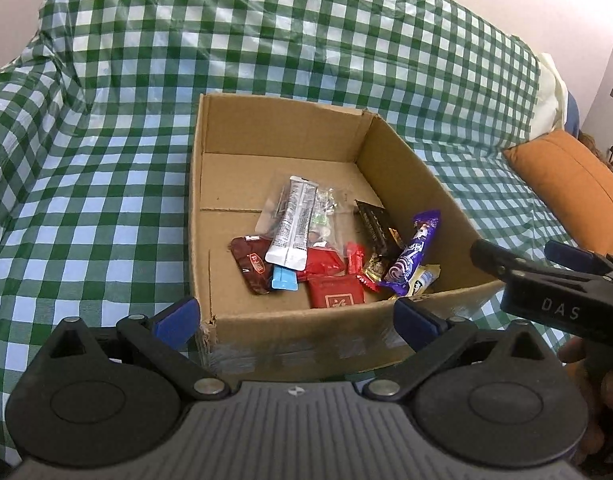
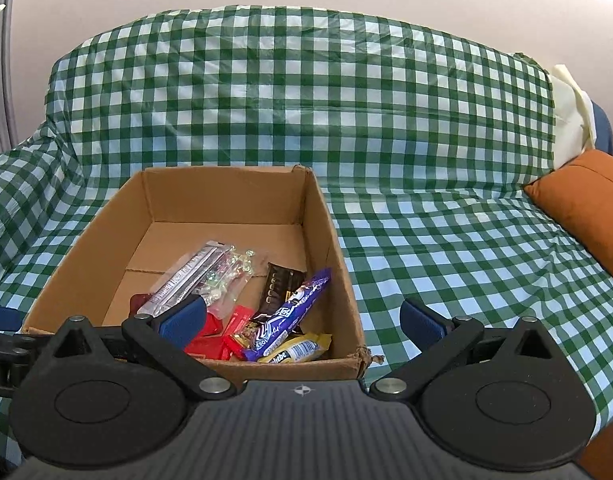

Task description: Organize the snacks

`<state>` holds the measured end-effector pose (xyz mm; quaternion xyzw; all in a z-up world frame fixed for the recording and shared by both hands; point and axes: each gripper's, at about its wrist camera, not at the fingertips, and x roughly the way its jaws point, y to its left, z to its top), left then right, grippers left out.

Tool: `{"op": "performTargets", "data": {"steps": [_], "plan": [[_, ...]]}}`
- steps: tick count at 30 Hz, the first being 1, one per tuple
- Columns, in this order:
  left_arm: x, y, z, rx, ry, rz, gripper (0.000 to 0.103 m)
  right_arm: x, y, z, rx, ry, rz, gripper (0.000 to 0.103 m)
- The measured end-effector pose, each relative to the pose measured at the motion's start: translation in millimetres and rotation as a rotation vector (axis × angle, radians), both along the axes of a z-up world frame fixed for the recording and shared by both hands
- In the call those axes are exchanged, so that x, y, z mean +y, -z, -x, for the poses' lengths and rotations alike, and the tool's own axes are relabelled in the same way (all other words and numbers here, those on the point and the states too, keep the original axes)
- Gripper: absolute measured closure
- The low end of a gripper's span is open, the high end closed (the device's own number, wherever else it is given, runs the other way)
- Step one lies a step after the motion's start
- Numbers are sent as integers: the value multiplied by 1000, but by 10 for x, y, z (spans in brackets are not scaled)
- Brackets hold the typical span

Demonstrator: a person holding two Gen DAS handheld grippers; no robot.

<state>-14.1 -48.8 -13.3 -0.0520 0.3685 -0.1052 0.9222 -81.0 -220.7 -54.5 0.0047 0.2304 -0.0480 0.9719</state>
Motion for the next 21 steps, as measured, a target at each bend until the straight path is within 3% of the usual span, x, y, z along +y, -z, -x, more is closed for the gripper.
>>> {"op": "performTargets", "data": {"steps": [21], "plan": [[13, 11, -21, 9, -3, -5, 0, 9, 2, -14, 4, -10, 8, 1]]}}
